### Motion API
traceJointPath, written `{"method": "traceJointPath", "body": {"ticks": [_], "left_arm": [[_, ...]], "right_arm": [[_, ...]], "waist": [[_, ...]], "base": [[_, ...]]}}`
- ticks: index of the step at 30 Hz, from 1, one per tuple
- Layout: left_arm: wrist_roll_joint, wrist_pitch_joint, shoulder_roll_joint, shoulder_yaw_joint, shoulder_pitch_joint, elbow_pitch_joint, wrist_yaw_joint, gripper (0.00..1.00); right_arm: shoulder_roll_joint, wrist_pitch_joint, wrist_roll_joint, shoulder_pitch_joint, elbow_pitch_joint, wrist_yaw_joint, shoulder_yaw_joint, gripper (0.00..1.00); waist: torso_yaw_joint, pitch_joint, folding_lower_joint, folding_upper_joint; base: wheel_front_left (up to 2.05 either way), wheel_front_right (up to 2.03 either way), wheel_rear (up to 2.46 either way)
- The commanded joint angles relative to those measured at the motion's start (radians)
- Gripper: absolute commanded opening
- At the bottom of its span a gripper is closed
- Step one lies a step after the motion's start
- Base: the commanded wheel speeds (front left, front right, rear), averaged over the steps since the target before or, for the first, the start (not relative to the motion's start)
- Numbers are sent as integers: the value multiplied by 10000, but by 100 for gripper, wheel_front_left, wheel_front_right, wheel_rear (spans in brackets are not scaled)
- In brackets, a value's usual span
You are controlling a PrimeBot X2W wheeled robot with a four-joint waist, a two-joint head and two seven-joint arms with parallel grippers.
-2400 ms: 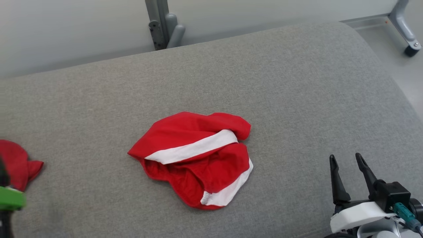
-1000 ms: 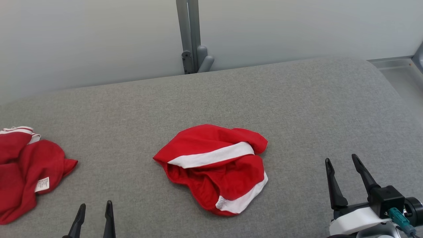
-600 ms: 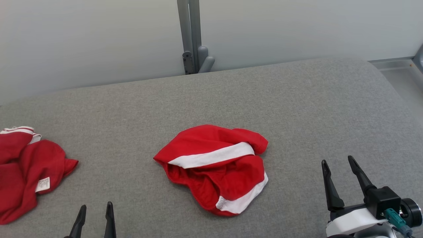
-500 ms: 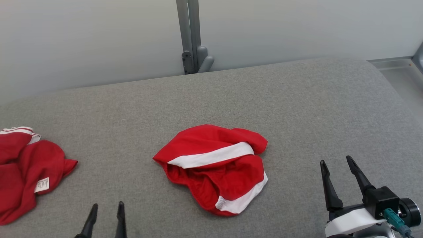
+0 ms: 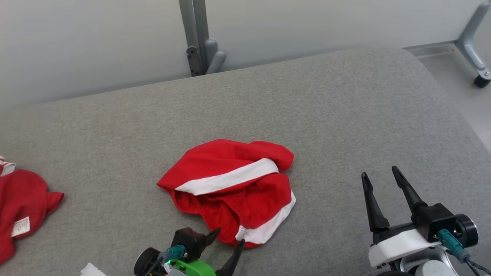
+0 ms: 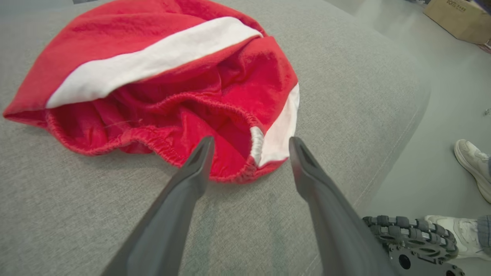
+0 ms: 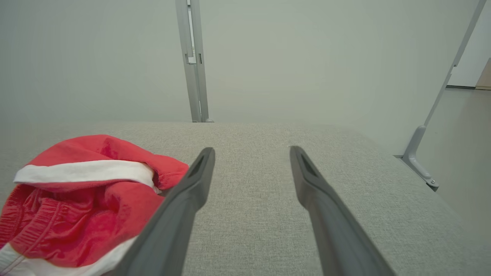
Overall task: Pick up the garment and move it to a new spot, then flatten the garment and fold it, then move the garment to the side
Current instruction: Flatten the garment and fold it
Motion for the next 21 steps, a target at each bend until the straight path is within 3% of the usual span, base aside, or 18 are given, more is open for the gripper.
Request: {"method": "traceJointPath", "body": {"ticks": [1,8,10,11,12,13,14,21], "left_arm": [[-74,123,122,11,-173,226,17,100],[-287,271,41,81,-627,1471,58,100],[-216,340,71,-13,-744,1722,53,79],[-296,375,38,-47,-762,1838,48,76],[-371,415,0,-96,-779,1938,42,48],[-400,452,-10,-155,-827,1978,37,31],[-456,458,-17,-200,-870,2007,32,0],[-1218,336,-234,23,-1555,858,5,0]], "right_arm": [[32,-30,30,-70,43,-3,15,100],[95,-30,58,-173,106,-3,-127,100],[109,-30,44,-176,123,-3,-197,100],[115,-30,42,-189,130,-3,-211,100],[117,-30,42,-202,137,-3,-233,100],[119,-30,53,-208,139,-3,-259,100],[125,-30,70,-212,137,-3,-273,100],[135,-30,260,-212,161,-3,-264,100]], "waist": [[-437,295,0,116],[-1061,493,0,116],[-1157,509,0,116],[-1202,513,0,116],[-1234,514,0,116],[-1258,515,0,116],[-1277,514,0,116],[-1293,514,0,116]], "base": [[0,0,0],[0,0,0],[0,0,0],[0,0,0],[0,0,0],[0,0,0],[0,0,0],[0,0,0]]}}
